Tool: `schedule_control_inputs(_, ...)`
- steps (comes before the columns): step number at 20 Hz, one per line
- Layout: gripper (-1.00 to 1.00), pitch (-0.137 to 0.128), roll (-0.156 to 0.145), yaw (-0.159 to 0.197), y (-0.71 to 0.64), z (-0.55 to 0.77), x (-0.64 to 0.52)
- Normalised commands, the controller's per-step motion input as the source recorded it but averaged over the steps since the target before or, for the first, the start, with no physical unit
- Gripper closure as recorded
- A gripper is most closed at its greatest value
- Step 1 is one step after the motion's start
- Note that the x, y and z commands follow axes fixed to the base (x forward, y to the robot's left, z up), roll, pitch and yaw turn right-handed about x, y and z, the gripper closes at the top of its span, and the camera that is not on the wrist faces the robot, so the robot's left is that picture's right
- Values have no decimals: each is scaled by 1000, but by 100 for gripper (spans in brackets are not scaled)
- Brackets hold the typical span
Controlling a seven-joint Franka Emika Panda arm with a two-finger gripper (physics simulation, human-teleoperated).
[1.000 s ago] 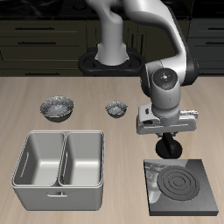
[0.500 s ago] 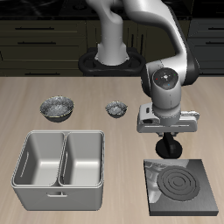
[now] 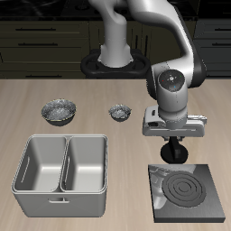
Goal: Turn off the stove and place the largest bowl in the left side of the drainer and the medium bowl in the right side
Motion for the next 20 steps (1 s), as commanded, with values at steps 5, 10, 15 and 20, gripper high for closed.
schedule_control_inputs(5,100,14,16,-41,88,-19,72)
schedule_control_inputs(10,100,0,19,-52,66,53,25)
schedule_control_inputs(15,100,2,17,-19,109,9,47)
schedule_control_inputs(20,100,-16,38,-42,179,105,17)
